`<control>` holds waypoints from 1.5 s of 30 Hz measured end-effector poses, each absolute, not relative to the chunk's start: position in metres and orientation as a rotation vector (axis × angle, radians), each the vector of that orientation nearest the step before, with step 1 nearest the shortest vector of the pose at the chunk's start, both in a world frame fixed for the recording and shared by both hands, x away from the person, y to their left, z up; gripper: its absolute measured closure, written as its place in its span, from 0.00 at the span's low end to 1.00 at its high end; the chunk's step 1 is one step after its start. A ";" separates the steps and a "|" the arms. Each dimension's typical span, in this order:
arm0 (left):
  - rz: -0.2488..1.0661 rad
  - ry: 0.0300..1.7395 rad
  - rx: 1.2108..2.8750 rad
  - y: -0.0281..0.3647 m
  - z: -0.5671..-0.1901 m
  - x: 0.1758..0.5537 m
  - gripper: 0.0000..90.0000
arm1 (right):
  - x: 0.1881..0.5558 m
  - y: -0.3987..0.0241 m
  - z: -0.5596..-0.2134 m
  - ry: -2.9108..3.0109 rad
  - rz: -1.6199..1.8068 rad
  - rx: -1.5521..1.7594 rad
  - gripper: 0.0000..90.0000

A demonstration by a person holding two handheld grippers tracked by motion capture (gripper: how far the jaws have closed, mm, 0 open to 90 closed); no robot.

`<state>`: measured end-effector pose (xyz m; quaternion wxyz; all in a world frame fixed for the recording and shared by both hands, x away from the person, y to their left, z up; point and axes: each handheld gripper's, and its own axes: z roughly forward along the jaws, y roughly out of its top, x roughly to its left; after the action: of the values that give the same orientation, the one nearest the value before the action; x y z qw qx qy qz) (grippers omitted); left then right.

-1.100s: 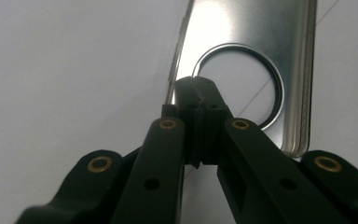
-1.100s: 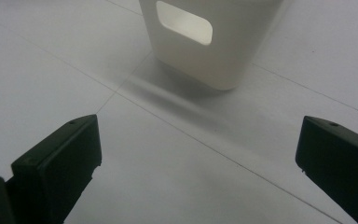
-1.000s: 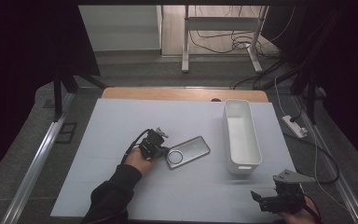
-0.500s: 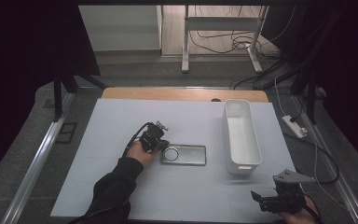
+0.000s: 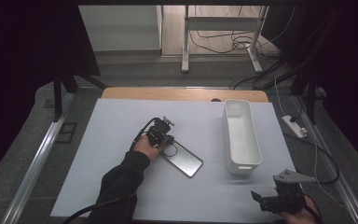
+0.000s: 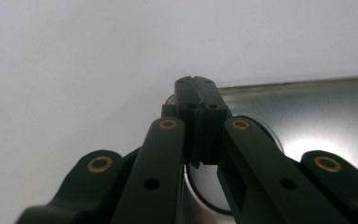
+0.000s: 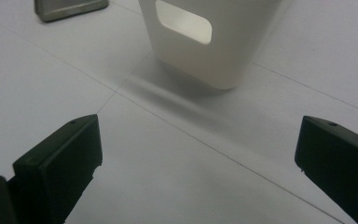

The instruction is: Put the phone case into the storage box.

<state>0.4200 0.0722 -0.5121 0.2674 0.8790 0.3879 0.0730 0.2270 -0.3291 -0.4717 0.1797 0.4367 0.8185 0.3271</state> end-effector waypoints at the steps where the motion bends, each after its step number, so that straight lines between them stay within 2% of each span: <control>1: 0.198 1.039 2.379 0.070 -0.512 0.421 0.99 | 0.227 -0.329 -0.472 2.313 0.924 1.234 0.01; 20: 0.179 0.956 2.406 0.028 -0.507 0.424 0.99 | 0.227 -0.330 -0.472 2.310 0.935 1.235 0.01; 45: 0.114 0.837 2.437 0.015 -0.505 0.397 0.99 | 0.227 -0.329 -0.472 2.315 0.927 1.232 0.01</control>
<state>0.3974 0.0155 -0.5046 0.2775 0.9078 0.3116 0.0426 0.2266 -0.3294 -0.4717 0.1793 0.4358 0.8188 0.3278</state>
